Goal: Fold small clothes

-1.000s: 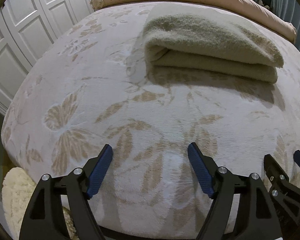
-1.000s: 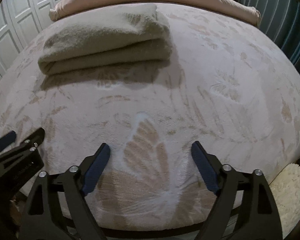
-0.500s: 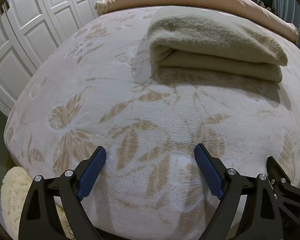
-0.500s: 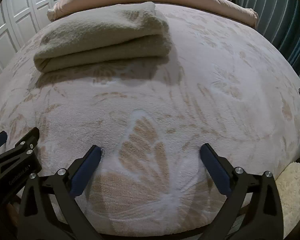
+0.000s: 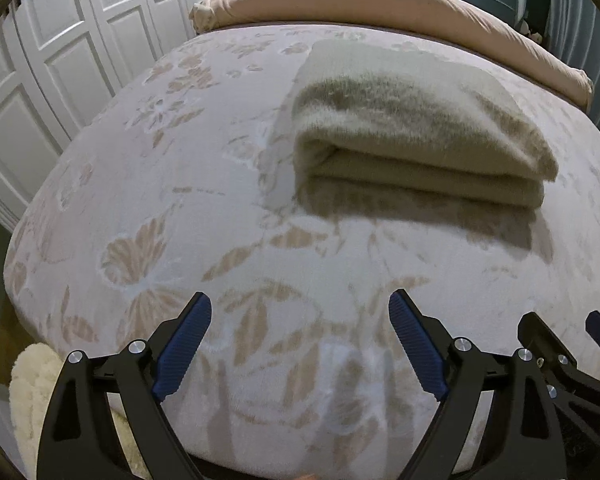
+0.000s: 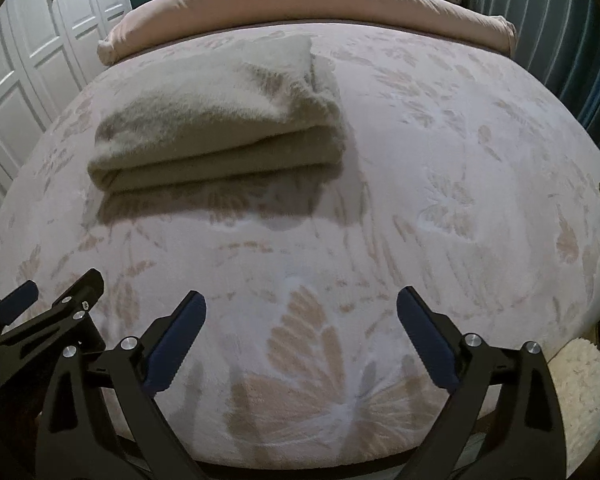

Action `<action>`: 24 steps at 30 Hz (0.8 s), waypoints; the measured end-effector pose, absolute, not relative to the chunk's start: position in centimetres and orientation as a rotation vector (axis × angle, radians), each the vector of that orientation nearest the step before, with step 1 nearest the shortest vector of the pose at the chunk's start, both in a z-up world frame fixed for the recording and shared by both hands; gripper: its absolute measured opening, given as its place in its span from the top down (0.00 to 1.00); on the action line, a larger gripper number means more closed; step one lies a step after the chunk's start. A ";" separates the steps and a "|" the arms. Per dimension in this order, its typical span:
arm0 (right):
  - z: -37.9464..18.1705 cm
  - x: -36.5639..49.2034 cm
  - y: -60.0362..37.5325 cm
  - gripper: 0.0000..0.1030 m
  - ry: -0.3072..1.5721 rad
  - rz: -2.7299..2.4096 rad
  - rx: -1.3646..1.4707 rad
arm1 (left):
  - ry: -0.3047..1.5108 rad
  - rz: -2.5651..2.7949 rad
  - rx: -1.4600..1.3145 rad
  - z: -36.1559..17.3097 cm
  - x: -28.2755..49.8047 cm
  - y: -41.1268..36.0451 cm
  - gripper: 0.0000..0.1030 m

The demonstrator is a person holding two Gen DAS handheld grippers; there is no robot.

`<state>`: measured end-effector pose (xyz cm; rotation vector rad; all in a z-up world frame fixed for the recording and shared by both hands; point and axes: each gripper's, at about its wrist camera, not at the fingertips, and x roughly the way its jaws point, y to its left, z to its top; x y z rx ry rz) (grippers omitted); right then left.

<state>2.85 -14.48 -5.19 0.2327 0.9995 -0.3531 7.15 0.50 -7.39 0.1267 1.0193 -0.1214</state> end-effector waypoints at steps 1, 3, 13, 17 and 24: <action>-5.2 3.1 -14.5 0.09 0.999 -0.353 0.227 | 1.016 -0.121 0.131 -7.4 7.4 0.4 0.15; -5.4 3.3 -14.5 0.09 1.005 -0.352 0.221 | 1.017 -0.115 0.142 -7.7 7.6 0.2 0.15; -6.1 3.4 -14.2 0.09 1.030 -0.354 0.224 | 1.010 -0.090 0.142 -7.7 7.7 0.1 0.15; -7.1 3.5 -14.2 0.09 1.053 -0.350 0.233 | 1.034 -0.088 0.145 -8.5 7.8 0.0 0.15; -8.7 3.3 -14.1 0.07 1.065 -0.345 0.215 | 1.042 -0.091 0.158 -10.2 7.6 0.1 0.14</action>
